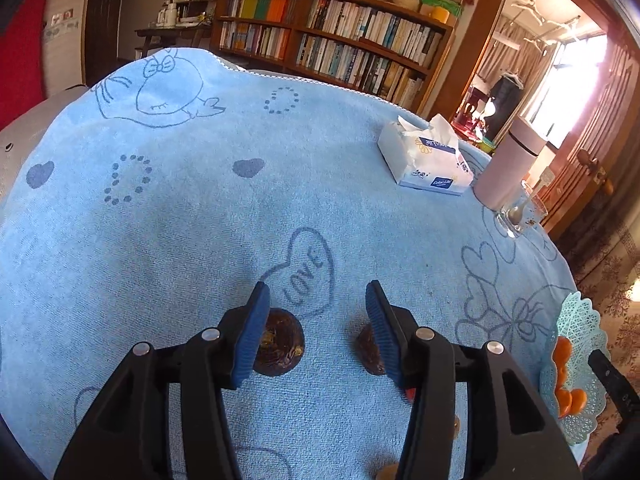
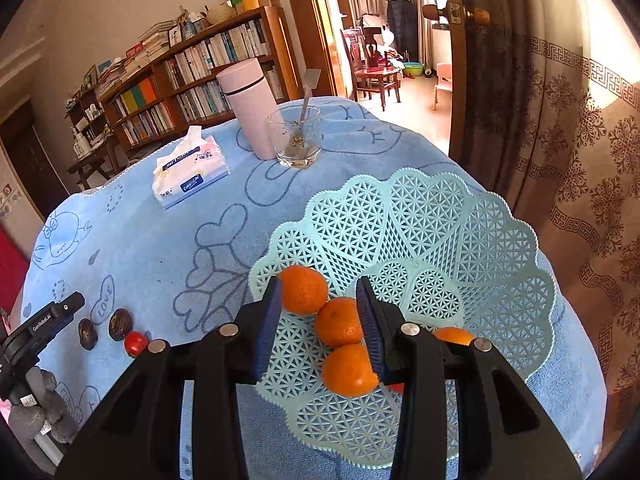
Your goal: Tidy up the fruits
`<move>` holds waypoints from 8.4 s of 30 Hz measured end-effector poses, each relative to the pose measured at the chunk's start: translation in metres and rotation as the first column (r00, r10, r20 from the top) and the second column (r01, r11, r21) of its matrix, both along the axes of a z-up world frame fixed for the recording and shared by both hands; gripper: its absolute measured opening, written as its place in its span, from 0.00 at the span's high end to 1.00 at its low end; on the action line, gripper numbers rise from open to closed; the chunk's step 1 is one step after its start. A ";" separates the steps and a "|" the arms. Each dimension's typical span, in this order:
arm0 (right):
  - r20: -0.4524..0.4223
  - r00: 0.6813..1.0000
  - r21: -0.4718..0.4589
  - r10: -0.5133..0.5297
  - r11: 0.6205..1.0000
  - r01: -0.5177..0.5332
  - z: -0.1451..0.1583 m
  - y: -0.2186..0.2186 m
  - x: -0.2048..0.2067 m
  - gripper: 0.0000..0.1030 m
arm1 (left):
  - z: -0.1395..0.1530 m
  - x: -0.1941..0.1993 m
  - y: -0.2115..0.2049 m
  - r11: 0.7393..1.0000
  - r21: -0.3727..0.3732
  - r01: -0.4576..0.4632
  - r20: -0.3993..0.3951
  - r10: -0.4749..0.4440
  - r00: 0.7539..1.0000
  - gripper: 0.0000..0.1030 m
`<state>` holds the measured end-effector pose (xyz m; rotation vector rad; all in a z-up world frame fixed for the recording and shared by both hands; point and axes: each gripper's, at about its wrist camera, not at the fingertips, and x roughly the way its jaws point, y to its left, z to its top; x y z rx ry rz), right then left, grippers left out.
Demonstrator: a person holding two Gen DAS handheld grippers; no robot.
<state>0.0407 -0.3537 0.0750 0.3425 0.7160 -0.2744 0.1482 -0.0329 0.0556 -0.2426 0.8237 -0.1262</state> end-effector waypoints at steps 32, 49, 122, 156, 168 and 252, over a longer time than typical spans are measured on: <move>-0.044 0.998 0.167 0.043 0.985 -0.035 -0.023 -0.015 0.029 0.48 | -0.030 0.014 0.011 1.000 -0.029 -0.007 -0.124 0.004 0.992 0.29; 0.062 0.998 -0.028 -0.001 1.000 0.003 0.007 0.017 0.019 0.40 | -0.032 0.014 0.012 1.000 -0.002 -0.002 -0.127 0.002 0.992 0.29; -0.161 0.843 0.032 0.514 0.856 -0.516 -0.059 0.174 0.082 0.68 | 0.007 -0.014 0.002 0.999 0.018 0.044 0.021 -0.045 0.999 0.63; 0.095 0.994 0.188 -0.046 0.982 0.028 -0.010 -0.091 -0.054 0.46 | 0.023 -0.092 -0.169 0.906 0.199 0.374 0.059 -0.392 0.918 0.63; 0.136 0.967 0.171 -0.214 0.967 0.190 0.009 -0.124 -0.080 0.28 | 0.031 -0.099 -0.252 0.826 0.175 0.536 0.034 -0.549 0.835 0.63; 0.094 0.989 0.108 0.113 0.987 -0.123 -0.010 -0.014 -0.047 0.19 | -0.020 -0.013 -0.058 0.979 0.174 0.102 -0.029 -0.099 0.995 0.64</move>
